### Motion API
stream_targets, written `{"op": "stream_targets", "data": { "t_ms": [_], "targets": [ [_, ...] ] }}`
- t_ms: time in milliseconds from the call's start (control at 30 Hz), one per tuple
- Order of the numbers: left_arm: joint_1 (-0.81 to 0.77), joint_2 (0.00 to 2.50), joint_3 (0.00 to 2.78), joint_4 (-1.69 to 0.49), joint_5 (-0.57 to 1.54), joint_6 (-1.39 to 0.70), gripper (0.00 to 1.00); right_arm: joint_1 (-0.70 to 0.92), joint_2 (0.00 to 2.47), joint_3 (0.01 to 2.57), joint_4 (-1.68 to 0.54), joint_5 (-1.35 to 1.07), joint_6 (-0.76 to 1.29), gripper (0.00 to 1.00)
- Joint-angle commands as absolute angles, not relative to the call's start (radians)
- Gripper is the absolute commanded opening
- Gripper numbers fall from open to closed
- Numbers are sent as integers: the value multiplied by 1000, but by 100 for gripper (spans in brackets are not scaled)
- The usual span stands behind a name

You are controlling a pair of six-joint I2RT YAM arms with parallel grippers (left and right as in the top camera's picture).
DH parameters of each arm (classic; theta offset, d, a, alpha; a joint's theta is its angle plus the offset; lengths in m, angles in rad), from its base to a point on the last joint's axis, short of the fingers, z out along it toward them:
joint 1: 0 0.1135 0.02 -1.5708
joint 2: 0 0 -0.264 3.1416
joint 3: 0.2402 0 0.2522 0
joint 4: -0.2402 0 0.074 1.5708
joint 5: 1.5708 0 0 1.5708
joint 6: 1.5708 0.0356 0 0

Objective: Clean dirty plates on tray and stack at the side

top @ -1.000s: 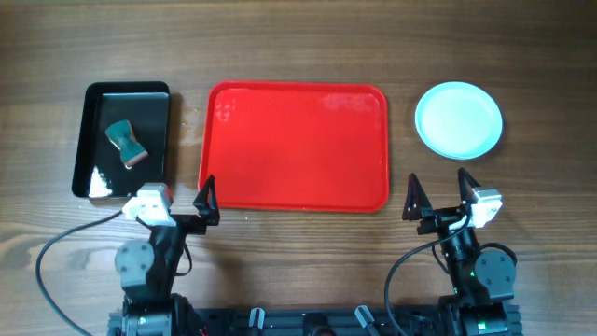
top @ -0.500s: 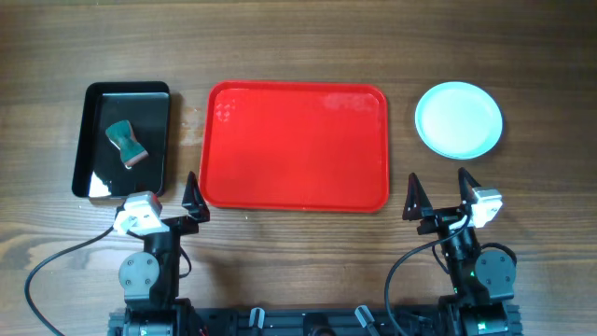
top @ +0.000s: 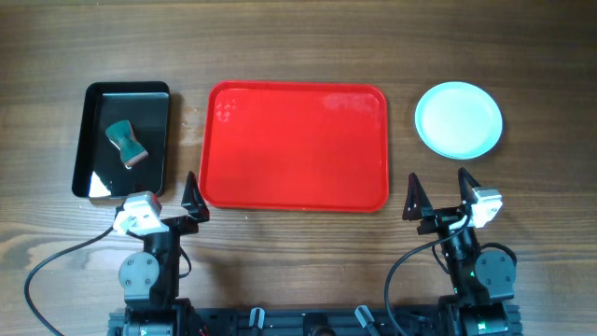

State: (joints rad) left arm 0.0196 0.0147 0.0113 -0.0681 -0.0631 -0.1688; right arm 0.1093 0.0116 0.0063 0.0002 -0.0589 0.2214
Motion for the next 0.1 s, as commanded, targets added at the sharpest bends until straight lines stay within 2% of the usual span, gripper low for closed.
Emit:
{"op": "stream_targets", "data": {
  "t_ms": [0,67],
  "targets": [
    [15,5,6,-65,-80,-153,100,105,4,5,2,-48,212,100],
    [16,6,6,-65,-80,-153,100,105,4,5,2,-48,212,100]
  ]
}}
